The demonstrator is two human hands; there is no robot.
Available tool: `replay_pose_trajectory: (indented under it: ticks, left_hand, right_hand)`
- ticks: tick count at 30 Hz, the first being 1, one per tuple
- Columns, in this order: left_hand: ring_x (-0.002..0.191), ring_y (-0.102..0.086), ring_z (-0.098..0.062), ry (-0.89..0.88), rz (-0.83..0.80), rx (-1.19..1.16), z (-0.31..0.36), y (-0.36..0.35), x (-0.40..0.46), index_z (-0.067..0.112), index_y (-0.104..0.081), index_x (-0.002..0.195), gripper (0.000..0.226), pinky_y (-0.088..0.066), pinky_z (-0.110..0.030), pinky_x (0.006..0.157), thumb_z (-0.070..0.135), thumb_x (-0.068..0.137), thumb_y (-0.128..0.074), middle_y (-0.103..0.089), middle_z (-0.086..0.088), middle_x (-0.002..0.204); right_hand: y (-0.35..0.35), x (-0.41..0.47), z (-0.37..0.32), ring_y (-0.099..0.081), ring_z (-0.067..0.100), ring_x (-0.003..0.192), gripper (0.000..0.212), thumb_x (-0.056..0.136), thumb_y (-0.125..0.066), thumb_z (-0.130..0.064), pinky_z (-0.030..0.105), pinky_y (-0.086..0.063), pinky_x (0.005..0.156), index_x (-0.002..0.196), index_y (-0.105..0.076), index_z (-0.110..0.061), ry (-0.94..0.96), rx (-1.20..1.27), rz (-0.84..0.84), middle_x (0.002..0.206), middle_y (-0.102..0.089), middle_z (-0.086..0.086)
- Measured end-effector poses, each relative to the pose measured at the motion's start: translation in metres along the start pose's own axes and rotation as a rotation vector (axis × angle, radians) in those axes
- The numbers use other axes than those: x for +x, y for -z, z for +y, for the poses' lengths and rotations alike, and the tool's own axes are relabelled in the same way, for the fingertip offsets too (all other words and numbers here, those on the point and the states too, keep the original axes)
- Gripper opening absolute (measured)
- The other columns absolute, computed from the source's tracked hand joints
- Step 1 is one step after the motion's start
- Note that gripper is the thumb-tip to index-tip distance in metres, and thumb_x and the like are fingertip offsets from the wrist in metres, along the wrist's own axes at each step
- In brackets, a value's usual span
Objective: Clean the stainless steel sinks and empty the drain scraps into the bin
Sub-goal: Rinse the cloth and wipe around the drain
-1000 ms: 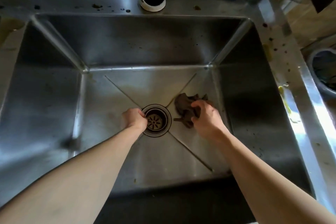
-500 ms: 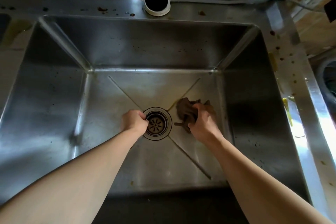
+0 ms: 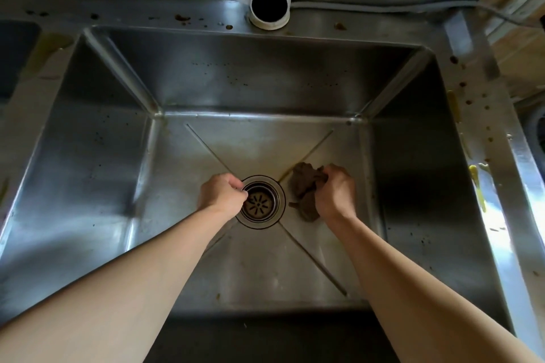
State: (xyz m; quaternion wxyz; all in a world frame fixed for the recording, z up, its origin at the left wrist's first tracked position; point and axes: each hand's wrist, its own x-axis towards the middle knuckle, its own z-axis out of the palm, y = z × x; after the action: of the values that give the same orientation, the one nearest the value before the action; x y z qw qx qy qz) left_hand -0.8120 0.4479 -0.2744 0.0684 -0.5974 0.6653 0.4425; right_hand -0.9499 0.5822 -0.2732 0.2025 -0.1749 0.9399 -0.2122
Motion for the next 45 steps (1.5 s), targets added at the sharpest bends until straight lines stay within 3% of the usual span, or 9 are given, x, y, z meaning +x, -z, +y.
replay_pose_trajectory:
  ticks: [3, 7, 14, 17, 31, 35, 38, 41, 45]
  left_hand:
    - [0.086, -0.069, -0.024, -0.027, -0.036, -0.009, 0.006, 0.009, -0.009, 0.026, -0.062, 0.072, 0.018, -0.055, -0.035, 0.087, 0.013, 0.078, -0.073, -0.072, -0.004, 0.094]
    - [0.091, -0.067, -0.021, -0.093, -0.065, 0.009, 0.017, 0.030, -0.029, 0.026, -0.064, 0.083, 0.014, -0.053, -0.030, 0.087, 0.013, 0.080, -0.072, -0.071, -0.001, 0.095]
    - [0.093, -0.066, -0.024, -0.161, -0.074, -0.013, 0.033, 0.076, -0.063, 0.027, -0.065, 0.084, 0.020, -0.053, -0.034, 0.089, 0.009, 0.078, -0.069, -0.071, -0.004, 0.098]
    - [0.093, -0.064, -0.022, -0.200, -0.059, -0.003, 0.039, 0.097, -0.074, 0.027, -0.067, 0.087, 0.019, -0.053, -0.030, 0.086, 0.009, 0.079, -0.067, -0.070, -0.002, 0.099]
    - [0.092, -0.059, -0.022, -0.312, -0.084, 0.040, 0.059, 0.165, -0.108, 0.024, -0.060, 0.091, 0.023, -0.047, -0.027, 0.075, 0.005, 0.079, -0.063, -0.065, -0.004, 0.101]
    - [0.099, -0.060, -0.021, -0.336, -0.145, 0.055, 0.057, 0.169, -0.110, 0.022, -0.056, 0.116, 0.040, -0.048, -0.028, 0.079, 0.017, 0.079, -0.073, -0.064, -0.004, 0.114]
    - [0.103, -0.056, -0.021, -0.371, -0.196, 0.095, 0.060, 0.168, -0.116, 0.029, -0.036, 0.140, 0.075, -0.046, -0.029, 0.082, 0.020, 0.076, -0.075, -0.054, -0.007, 0.132]
    - [0.101, -0.051, -0.020, -0.402, -0.316, 0.051, 0.065, 0.163, -0.122, 0.033, -0.009, 0.151, 0.102, -0.042, -0.029, 0.080, 0.014, 0.075, -0.074, -0.048, -0.009, 0.139]
    - [0.094, -0.064, -0.019, -0.451, -0.491, -0.181, 0.074, 0.158, -0.129, 0.024, -0.026, 0.144, 0.076, -0.051, -0.030, 0.068, 0.005, 0.083, -0.066, -0.067, -0.011, 0.112]
  right_hand:
    - [0.021, -0.012, -0.011, -0.059, 0.030, 0.083, 0.010, 0.090, -0.053, -0.014, 0.031, -0.044, 0.067, 0.089, -0.062, -0.009, -0.018, 0.097, -0.007, 0.087, -0.063, 0.011]
    - [0.049, -0.029, -0.030, -0.058, 0.028, 0.093, 0.017, 0.092, -0.054, -0.023, 0.036, -0.049, 0.079, 0.100, -0.065, -0.014, 0.028, 0.089, -0.010, 0.102, -0.063, 0.008]
    - [0.092, -0.054, -0.071, -0.052, 0.023, 0.104, 0.022, 0.093, -0.053, -0.019, 0.023, -0.037, 0.081, 0.104, -0.069, -0.009, 0.179, 0.038, -0.015, 0.111, -0.057, 0.008]
    - [0.109, -0.064, -0.094, -0.056, 0.027, 0.104, 0.022, 0.091, -0.055, -0.017, 0.030, -0.046, 0.089, 0.101, -0.072, -0.009, 0.230, -0.014, -0.027, 0.108, -0.061, 0.013]
    - [0.159, -0.098, -0.159, -0.059, 0.023, 0.090, 0.021, 0.089, -0.053, -0.010, 0.024, -0.040, 0.069, 0.098, -0.071, -0.016, 0.241, 0.015, 0.109, 0.099, -0.066, 0.009]
    - [0.169, -0.103, -0.172, -0.058, 0.018, 0.089, 0.021, 0.086, -0.055, -0.005, 0.025, -0.044, 0.075, 0.091, -0.072, -0.017, 0.201, 0.143, 0.082, 0.088, -0.065, -0.001]
    - [0.177, -0.110, -0.182, -0.067, 0.028, 0.089, 0.032, 0.084, -0.051, 0.004, 0.044, -0.056, 0.084, 0.075, -0.067, -0.022, 0.128, 0.423, -0.031, 0.085, -0.069, 0.009]
    - [0.191, -0.119, -0.191, -0.065, 0.026, 0.082, 0.033, 0.089, -0.042, 0.012, 0.038, -0.057, 0.078, 0.079, -0.063, -0.012, 0.094, 0.665, -0.176, 0.082, -0.064, 0.013]
    - [0.197, -0.122, -0.189, -0.062, 0.024, 0.074, 0.036, 0.091, -0.031, 0.013, 0.038, -0.053, 0.077, 0.078, -0.059, -0.007, 0.027, 0.936, -0.409, 0.077, -0.062, 0.013]
